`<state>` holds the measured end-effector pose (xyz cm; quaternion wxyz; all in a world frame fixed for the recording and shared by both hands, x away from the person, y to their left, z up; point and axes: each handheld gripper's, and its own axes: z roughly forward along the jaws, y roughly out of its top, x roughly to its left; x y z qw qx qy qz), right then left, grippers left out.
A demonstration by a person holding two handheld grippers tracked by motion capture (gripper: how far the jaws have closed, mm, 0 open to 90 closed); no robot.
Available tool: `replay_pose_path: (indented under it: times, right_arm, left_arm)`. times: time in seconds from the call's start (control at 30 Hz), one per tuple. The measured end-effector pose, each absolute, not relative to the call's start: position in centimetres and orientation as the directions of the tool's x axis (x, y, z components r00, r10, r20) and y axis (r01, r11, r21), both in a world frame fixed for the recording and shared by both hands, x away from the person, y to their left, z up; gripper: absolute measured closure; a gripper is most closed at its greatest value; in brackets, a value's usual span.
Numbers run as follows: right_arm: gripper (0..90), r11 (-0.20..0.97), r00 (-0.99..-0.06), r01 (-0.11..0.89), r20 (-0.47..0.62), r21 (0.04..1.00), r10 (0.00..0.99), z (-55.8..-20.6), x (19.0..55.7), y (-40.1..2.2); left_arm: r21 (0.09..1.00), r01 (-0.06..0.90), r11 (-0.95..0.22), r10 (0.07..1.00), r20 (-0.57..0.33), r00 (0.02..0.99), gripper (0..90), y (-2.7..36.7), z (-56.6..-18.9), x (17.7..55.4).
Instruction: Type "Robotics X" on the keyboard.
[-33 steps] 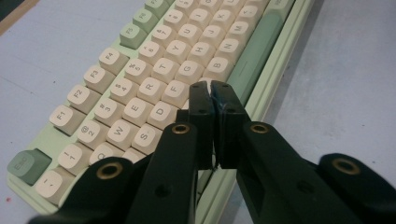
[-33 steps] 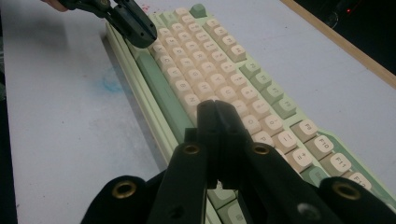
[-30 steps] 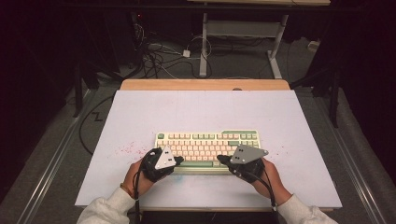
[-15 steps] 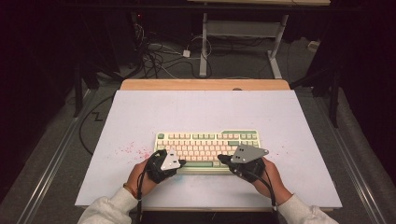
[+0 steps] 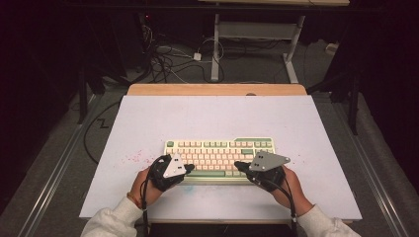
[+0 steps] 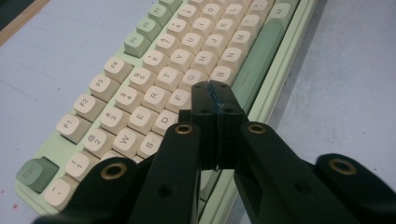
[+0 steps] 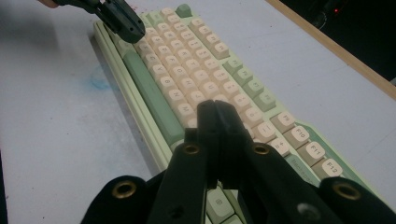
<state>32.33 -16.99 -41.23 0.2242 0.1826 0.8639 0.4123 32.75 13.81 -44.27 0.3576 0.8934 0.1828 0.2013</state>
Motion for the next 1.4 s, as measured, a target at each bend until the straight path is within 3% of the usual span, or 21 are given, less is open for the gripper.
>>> replay_pose_path:
  times: [1.4]
  right_arm:
    - [90.0, 0.597, -0.796, 0.192, -0.232, 0.779, 0.559, -41.5, 33.7, -19.4]
  left_arm:
    - [0.733, 0.205, -0.649, 0.518, 0.229, 0.824, 87.1, 16.1, -43.7, 32.5]
